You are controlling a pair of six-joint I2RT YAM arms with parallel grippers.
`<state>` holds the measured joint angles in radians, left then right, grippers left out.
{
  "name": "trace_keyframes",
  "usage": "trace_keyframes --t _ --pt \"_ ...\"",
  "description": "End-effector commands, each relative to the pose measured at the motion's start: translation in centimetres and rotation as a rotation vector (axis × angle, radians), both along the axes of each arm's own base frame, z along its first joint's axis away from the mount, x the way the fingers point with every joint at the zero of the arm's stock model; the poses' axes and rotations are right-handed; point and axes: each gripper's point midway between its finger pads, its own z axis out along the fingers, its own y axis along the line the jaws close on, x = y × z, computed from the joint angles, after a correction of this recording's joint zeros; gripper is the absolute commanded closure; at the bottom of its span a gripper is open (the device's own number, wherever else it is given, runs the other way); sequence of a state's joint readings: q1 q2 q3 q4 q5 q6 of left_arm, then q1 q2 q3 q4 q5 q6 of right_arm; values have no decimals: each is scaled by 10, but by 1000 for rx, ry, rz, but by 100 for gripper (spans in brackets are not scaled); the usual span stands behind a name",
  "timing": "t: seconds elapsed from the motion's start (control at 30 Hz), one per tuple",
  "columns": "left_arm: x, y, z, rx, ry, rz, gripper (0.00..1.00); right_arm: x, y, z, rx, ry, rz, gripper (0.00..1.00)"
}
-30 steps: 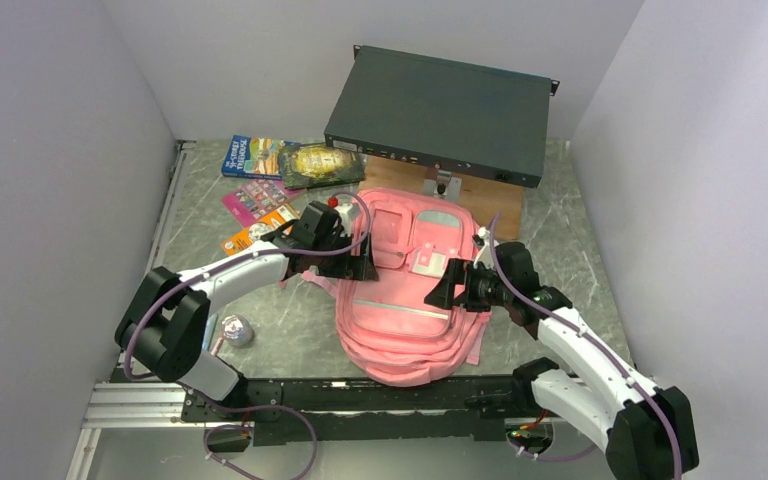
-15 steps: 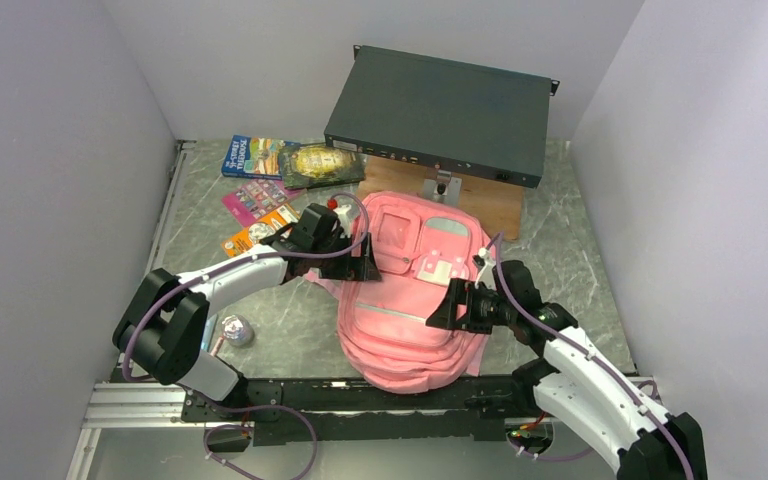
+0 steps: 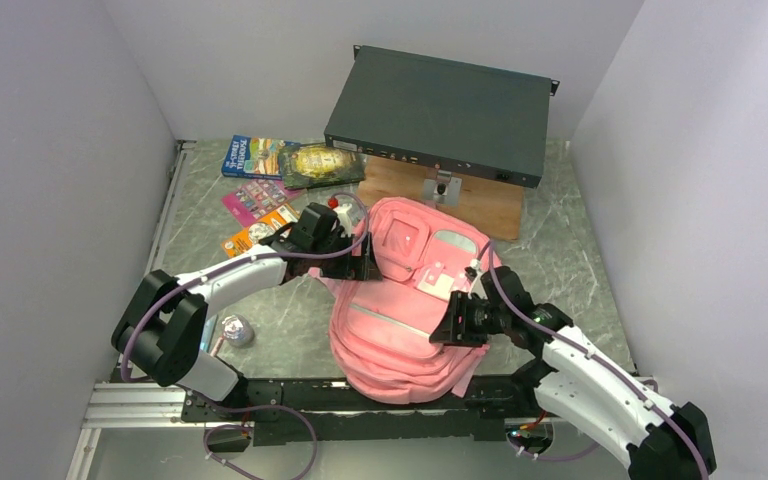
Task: Pack the student bag
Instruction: Adjust the student bag at the center of the board.
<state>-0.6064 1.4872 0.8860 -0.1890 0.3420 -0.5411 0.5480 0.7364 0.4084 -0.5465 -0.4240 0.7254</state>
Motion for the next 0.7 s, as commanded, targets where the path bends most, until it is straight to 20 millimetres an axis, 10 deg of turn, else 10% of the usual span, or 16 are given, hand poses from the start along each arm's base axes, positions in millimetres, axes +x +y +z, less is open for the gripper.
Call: trace_keyframes --t 0.0,0.17,0.4,0.67 --pt "8 -22 33 -91 -60 -68 4 4 26 23 172 48 -35 66" --pt "14 -55 47 -141 -66 -135 9 0 40 38 346 64 -46 99" --pt "35 -102 78 -139 -155 -200 3 13 62 88 668 10 -85 100" --pt "42 -13 92 217 -288 -3 0 58 48 82 663 -37 -370 100"
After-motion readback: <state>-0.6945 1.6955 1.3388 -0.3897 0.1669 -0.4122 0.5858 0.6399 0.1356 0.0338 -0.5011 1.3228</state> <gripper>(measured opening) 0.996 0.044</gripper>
